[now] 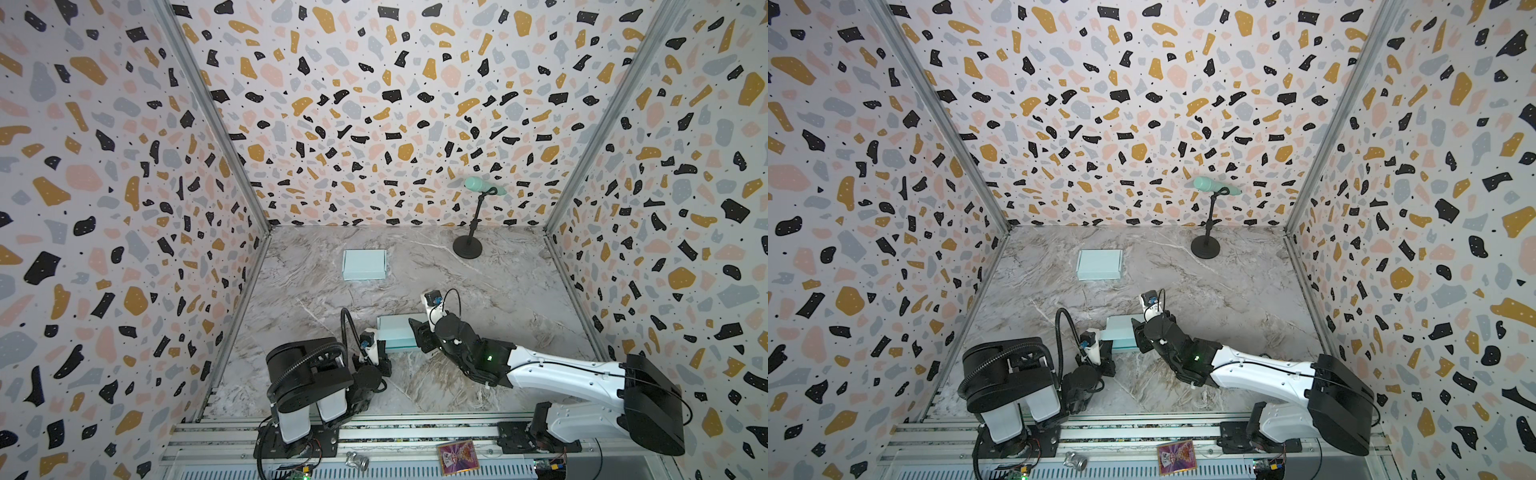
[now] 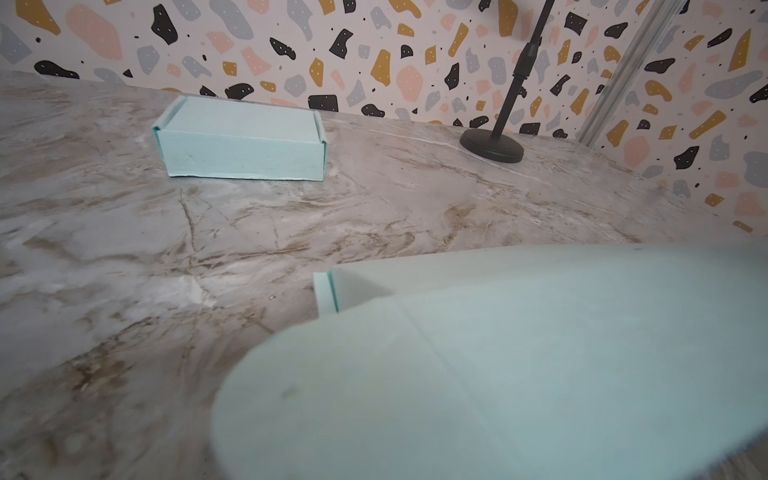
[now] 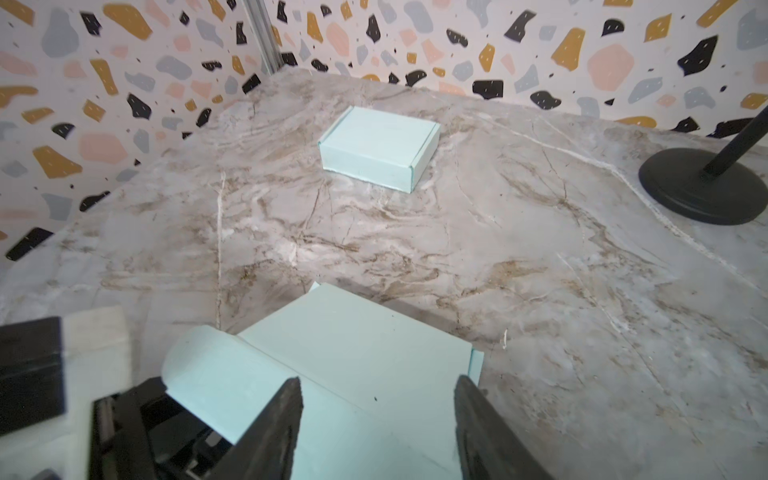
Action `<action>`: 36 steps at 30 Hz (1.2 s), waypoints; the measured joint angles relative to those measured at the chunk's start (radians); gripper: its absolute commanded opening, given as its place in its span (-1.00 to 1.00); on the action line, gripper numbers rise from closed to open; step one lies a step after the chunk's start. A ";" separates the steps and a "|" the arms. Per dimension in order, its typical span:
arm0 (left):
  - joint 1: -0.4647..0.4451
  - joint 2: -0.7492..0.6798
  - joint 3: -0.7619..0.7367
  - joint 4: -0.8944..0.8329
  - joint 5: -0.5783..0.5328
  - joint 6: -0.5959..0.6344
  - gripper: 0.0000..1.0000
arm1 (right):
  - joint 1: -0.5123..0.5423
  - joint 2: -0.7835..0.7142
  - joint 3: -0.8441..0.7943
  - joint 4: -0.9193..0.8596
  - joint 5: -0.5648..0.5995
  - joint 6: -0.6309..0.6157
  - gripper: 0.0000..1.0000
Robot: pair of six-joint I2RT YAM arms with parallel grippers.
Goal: Fold the paper box
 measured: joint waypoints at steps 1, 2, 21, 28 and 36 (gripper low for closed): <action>-0.004 -0.011 0.000 -0.010 0.005 0.000 -0.52 | -0.006 0.015 -0.002 0.000 -0.010 0.000 0.18; -0.010 -0.023 0.000 -0.021 0.012 0.000 -0.48 | -0.010 0.026 -0.006 0.002 -0.016 -0.001 0.18; -0.102 -0.525 -0.024 -0.585 0.252 -0.023 0.64 | -0.053 0.078 -0.062 0.043 -0.086 0.008 0.10; -0.177 -0.694 0.014 -0.839 0.381 -0.055 0.72 | -0.052 0.078 -0.097 0.046 -0.098 0.018 0.10; -0.175 -0.976 0.173 -1.194 0.409 -0.158 0.73 | -0.046 0.077 -0.128 0.052 -0.100 0.024 0.09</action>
